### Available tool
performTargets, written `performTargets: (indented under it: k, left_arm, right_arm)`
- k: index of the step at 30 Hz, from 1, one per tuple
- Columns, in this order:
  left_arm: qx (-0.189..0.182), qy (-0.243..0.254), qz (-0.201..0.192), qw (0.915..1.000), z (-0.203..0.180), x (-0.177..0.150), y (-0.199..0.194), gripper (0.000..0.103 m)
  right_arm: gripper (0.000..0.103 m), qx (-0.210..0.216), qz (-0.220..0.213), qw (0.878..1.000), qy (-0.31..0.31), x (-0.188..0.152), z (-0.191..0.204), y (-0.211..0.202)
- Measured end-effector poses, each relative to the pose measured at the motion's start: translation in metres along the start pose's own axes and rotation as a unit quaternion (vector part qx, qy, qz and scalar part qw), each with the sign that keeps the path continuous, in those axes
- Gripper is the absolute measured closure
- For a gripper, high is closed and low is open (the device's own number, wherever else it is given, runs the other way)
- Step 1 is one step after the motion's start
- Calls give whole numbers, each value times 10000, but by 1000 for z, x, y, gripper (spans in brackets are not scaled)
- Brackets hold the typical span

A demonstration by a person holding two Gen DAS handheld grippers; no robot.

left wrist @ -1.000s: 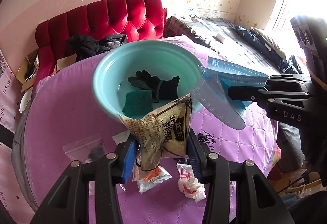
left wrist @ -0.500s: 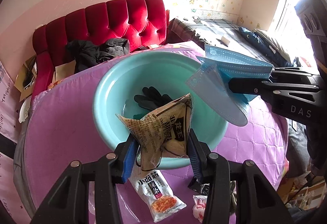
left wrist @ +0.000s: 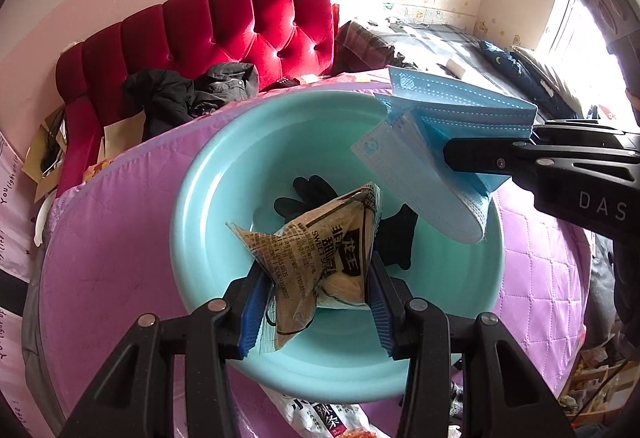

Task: Organize soft objects
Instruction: 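Carry the mask and gold packet over the teal basin, then open both tools to drop the mask and packet into the basin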

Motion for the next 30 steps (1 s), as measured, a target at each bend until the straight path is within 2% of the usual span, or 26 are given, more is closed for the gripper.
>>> performTargets:
  k: [14, 23, 25, 27, 29, 30]
  left_arm:
    - [173, 24, 370, 9992, 8, -6, 48, 52]
    - [220, 83, 463, 9986, 7, -9, 58, 50]
    - [241, 139, 471, 9985, 5, -10, 58, 50]
    - [267, 166, 472, 9984, 4, -9, 58, 48]
    - [306, 162, 471, 9983, 4, -8, 58, 45]
    - [327, 161, 469, 9982, 4, -8, 57, 45]
  right_arm:
    - [94, -107, 377, 9992, 86, -3, -17, 59]
    - [91, -87, 494, 9986, 174, -5, -18, 71]
    - [84, -64, 478, 9986, 218, -4, -19, 71]
    - [62, -44, 448, 9986, 287, -2, -20, 70]
    - [59, -61, 403, 9987, 299, 0, -20, 68]
    - [54, -77, 393, 9988, 278, 1, -19, 67]
Point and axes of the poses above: each gripper's, at about its wrist camera, not at the fingertips, and y roughly the way its jaws point, z to its left, x to its top, the point moved 5 cm from there along y, roughly the way its jaws point, and after that the axes turned 12 degrees about -z, right-handed, at the moved point
